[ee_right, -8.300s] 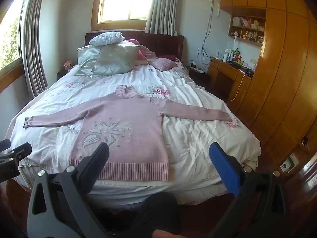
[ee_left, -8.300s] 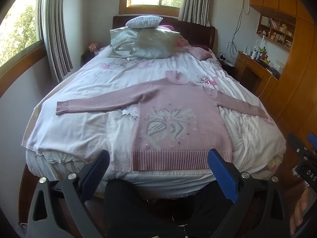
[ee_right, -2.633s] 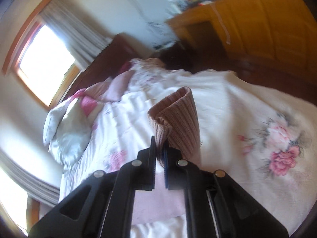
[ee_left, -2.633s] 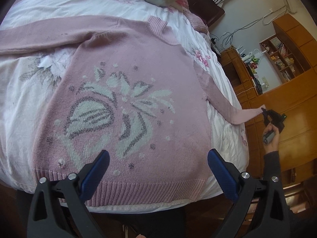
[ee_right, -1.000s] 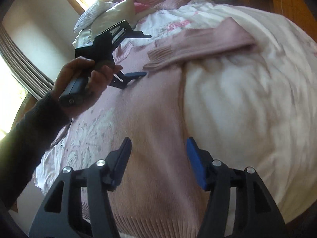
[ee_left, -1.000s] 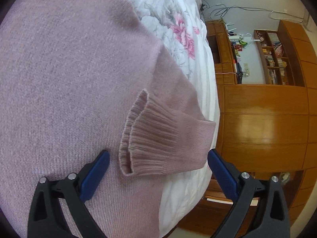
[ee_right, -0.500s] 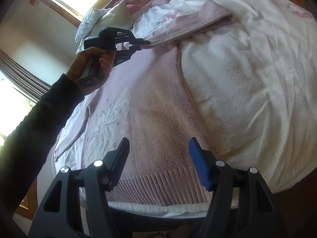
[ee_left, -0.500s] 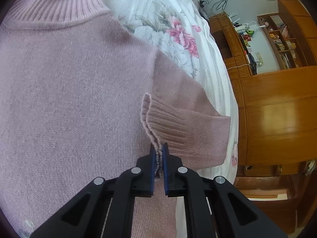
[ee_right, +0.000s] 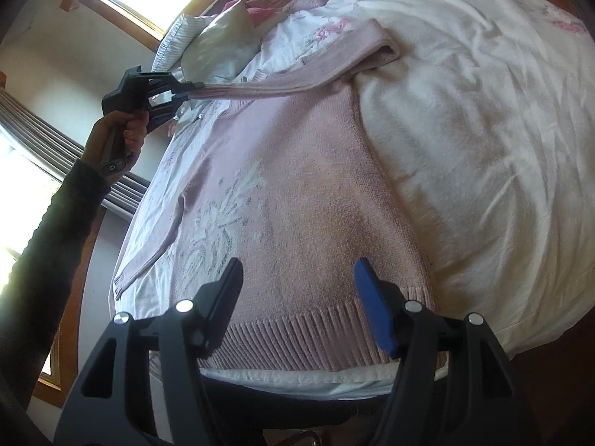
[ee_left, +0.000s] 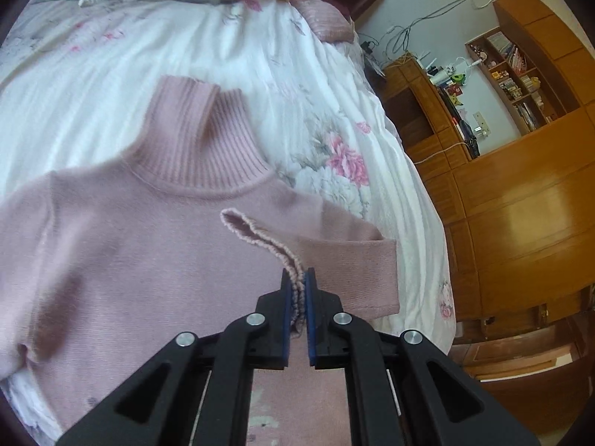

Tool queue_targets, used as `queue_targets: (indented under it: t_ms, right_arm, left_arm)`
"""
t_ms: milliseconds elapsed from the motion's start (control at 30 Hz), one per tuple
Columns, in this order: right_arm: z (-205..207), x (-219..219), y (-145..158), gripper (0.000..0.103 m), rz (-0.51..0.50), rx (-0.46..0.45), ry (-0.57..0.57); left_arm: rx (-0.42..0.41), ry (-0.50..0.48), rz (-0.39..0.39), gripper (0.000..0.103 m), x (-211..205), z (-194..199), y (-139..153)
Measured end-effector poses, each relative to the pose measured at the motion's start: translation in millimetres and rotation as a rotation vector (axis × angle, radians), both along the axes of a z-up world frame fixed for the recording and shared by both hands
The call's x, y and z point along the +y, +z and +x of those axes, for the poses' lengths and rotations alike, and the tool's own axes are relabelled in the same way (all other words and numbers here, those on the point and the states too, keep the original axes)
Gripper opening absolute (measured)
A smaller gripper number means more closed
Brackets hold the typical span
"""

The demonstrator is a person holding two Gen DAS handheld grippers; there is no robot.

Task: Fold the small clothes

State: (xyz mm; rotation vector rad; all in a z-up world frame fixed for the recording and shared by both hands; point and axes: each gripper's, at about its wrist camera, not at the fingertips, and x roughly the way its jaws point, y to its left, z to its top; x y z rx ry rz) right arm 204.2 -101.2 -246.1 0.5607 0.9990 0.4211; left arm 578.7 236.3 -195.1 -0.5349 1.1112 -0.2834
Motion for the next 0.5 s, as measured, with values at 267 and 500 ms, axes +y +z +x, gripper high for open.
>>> queue_targets:
  t_ms: [267, 500]
  right_arm:
    - [-2, 8, 2, 0.063, -0.007, 0.010, 0.016]
    - [-3, 20, 4, 0.063, -0.027, 0.014, 0.034]
  left_arm:
    - [0.008, 0.111, 0.046, 0.006, 97, -29, 8]
    - [0.009, 0.169, 0.041, 0.006, 150, -45, -1]
